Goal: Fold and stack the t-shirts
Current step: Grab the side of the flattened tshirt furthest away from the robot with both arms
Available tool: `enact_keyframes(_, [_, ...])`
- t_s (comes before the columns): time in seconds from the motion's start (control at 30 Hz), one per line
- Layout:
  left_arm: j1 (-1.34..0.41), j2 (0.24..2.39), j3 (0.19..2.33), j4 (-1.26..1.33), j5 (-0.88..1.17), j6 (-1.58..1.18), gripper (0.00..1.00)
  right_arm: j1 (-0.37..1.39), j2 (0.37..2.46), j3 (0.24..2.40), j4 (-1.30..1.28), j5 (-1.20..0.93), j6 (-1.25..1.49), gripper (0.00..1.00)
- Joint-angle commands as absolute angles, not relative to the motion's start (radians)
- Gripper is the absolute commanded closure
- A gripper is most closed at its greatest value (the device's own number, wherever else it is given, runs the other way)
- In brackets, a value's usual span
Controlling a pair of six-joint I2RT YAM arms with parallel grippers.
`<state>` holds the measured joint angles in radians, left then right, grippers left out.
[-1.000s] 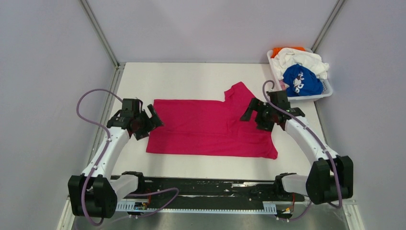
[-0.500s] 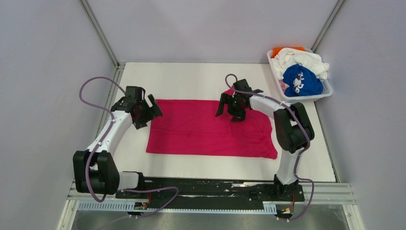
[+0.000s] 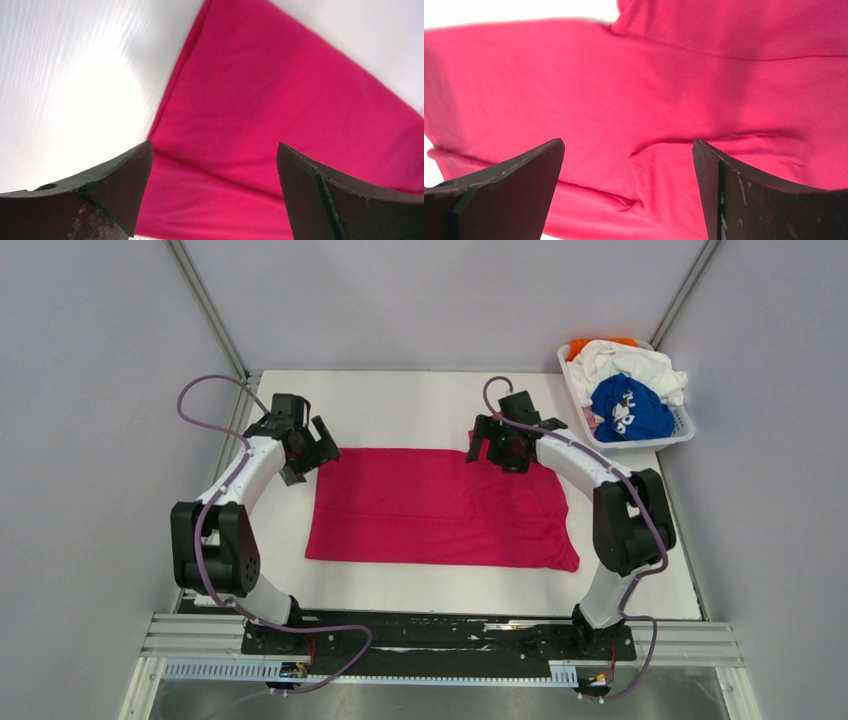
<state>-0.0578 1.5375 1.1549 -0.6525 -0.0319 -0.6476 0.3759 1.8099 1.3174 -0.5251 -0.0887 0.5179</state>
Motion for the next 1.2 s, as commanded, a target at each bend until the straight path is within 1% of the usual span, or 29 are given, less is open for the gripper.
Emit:
enact_keyframes(0.0, [-0.044,1.678,1.306,-0.622,-0.119,-0.612,0.00,0.315,1.639,1.257,-0.509,0.077,0.516,0.00])
enact_keyframes(0.13, [-0.037,1.844,1.451,-0.639,-0.132,-0.610,0.04,0.276,1.536,1.176,-0.504,0.165,0.513,0.00])
enact_keyframes(0.3, [-0.032,2.008,1.603,-0.642,-0.142,-0.600,0.11,0.204,1.444,1.073,-0.488,0.131,0.526,0.00])
enact_keyframes(0.43, [-0.032,2.100,1.651,-0.639,-0.114,-0.612,0.16,0.173,1.400,1.018,-0.483,0.128,0.529,0.00])
enact_keyframes(0.47, [-0.031,2.108,1.654,-0.637,-0.108,-0.615,0.18,0.171,1.395,1.011,-0.483,0.133,0.526,0.00])
enact_keyframes(0.7, [-0.031,2.139,1.650,-0.619,-0.116,-0.630,0.24,0.166,1.382,1.001,-0.482,0.174,0.500,0.00])
enact_keyframes(1.0, [-0.034,2.181,1.703,-0.659,-0.138,-0.613,0.36,0.167,1.400,0.990,-0.482,0.182,0.498,0.00])
enact_keyframes(1.17, [-0.041,2.205,1.743,-0.700,-0.156,-0.600,0.48,0.166,1.405,0.989,-0.482,0.183,0.492,0.00])
